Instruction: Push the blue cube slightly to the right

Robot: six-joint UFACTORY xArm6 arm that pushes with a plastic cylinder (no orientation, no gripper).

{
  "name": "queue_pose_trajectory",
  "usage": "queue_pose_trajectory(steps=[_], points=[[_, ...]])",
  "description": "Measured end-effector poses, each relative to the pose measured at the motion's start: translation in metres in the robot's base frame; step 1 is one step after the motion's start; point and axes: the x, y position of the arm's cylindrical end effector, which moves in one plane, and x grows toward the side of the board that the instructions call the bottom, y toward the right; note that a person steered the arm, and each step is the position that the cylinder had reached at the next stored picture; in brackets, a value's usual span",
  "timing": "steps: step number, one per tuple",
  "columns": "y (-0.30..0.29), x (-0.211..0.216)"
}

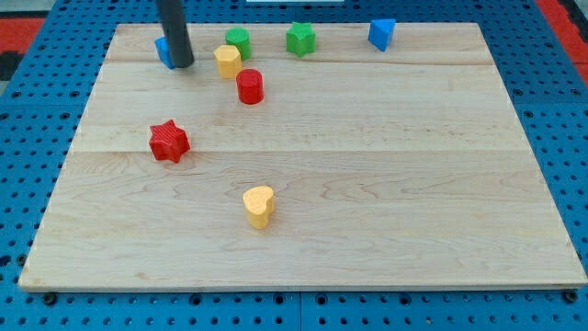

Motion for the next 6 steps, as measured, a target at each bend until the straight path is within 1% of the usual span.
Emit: queue_pose_trajectory(steps=[1,2,3,4,5,6], points=[[-0.005,-0.002],[0.014,0.011],[-0.011,0.021],[-0.071,-0.012],[-0.078,-0.013],[-0.050,-0.016]])
